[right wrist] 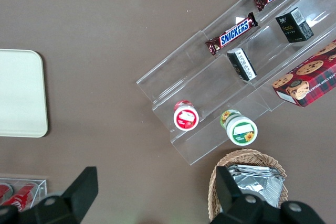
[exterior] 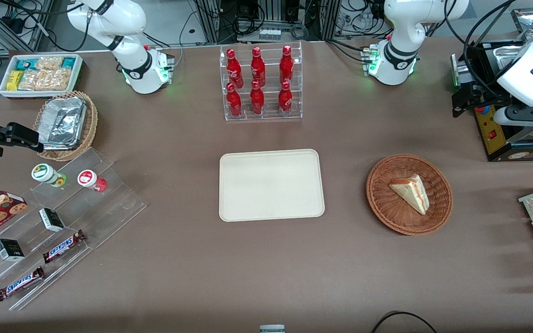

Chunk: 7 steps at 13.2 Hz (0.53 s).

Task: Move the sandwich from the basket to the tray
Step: 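Move the left gripper from rest toward the sandwich in the wicker basket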

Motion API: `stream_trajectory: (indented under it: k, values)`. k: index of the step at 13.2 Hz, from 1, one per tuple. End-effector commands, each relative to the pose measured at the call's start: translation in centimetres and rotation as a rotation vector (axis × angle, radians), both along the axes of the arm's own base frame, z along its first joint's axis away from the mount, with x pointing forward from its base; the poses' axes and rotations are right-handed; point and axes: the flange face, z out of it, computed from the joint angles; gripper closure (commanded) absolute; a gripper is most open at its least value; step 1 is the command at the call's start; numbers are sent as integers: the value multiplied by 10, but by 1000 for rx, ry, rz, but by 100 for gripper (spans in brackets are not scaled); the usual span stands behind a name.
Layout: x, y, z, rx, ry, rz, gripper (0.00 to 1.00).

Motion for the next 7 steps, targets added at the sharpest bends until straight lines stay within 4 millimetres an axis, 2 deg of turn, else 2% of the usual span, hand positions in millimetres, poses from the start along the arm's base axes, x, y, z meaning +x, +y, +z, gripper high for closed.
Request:
stream_trajectory:
  k: [1,3,4,5,7]
  values:
    - [4,10,6,6,-7,6,0]
    - [6,14,1,0,-2,13,0]
    - [9,18,-9,2,12,21,0]
    - [17,26,-25,3,23,36,0]
    - [26,28,-67,15,16,41,0]
